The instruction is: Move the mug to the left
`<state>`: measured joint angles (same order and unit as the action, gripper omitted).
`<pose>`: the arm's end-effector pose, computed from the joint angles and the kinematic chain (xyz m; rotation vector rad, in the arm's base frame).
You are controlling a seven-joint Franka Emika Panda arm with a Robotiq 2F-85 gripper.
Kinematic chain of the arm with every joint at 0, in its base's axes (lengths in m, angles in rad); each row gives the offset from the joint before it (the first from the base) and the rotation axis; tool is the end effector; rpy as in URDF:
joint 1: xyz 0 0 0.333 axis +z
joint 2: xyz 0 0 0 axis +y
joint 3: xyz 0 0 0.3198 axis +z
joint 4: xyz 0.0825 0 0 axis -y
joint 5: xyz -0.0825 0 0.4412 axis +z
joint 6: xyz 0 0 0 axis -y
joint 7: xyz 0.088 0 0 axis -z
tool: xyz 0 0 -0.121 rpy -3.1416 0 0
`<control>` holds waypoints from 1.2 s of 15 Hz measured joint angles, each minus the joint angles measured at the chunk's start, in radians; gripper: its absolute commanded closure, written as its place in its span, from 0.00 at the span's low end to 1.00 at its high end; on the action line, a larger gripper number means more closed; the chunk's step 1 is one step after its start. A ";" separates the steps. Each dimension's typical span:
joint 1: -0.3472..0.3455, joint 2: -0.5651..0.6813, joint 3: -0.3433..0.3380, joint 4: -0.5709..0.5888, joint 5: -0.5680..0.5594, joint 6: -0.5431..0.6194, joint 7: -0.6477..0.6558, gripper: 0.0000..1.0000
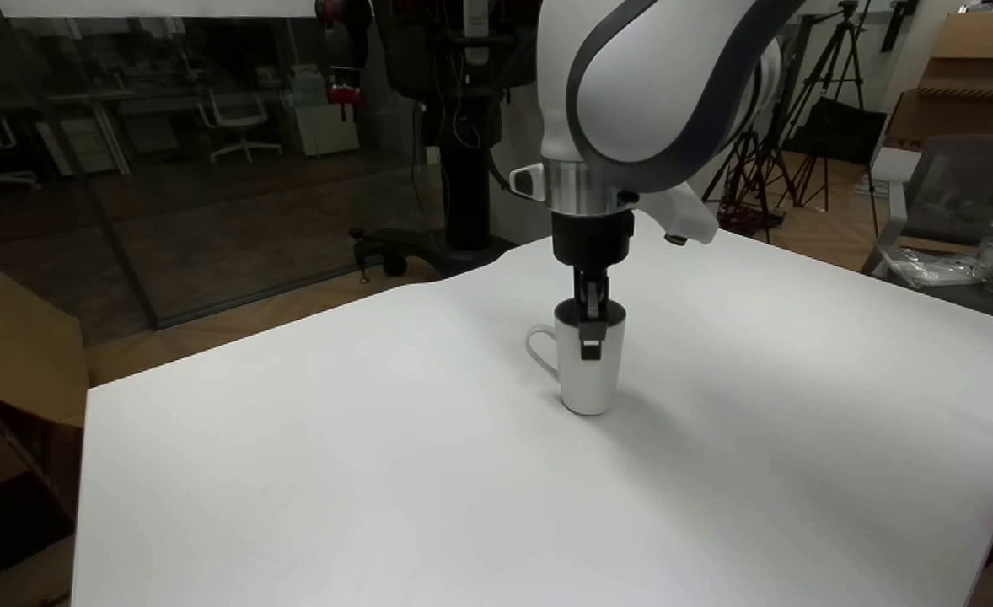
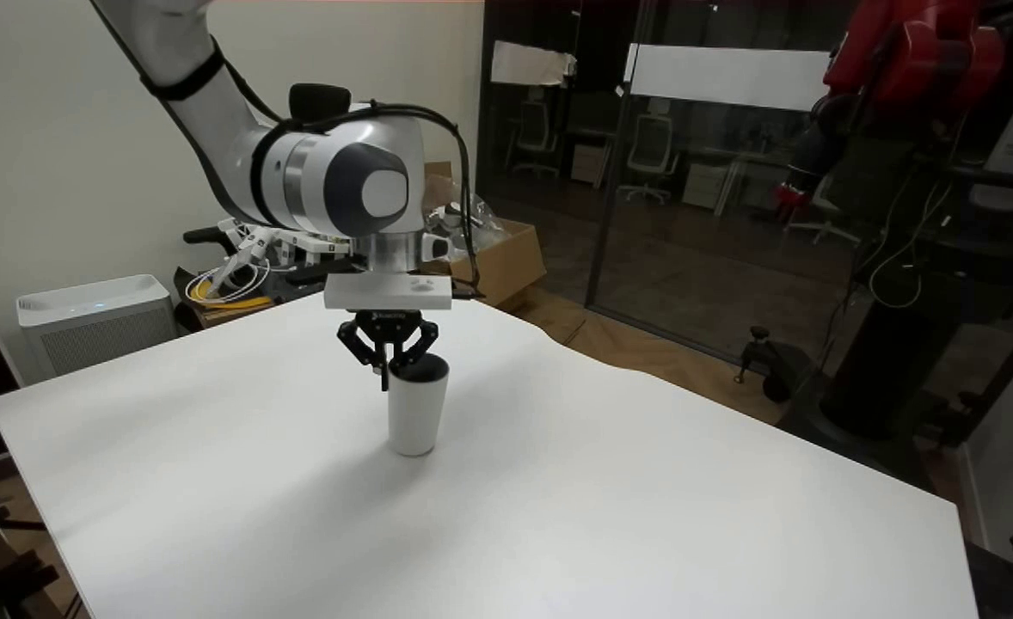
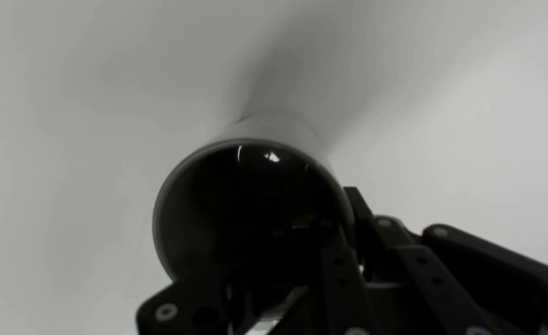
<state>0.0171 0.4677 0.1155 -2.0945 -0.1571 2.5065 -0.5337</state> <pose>0.6045 0.0834 0.1334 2.8771 1.1898 -0.0875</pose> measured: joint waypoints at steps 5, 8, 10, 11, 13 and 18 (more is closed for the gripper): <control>0.000 -0.003 0.001 -0.001 0.000 0.002 0.013 0.44; 0.001 -0.010 0.001 -0.001 0.000 0.002 0.022 0.24; 0.002 -0.021 0.001 -0.001 -0.001 0.002 0.024 0.10; 0.003 -0.028 0.001 -0.002 -0.001 0.002 0.025 0.04; 0.004 -0.048 0.003 -0.007 -0.001 0.002 0.025 0.00; -0.008 -0.130 0.046 -0.047 0.049 -0.023 -0.033 0.00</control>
<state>0.0089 0.3375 0.1612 -2.1415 -0.1080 2.4834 -0.5663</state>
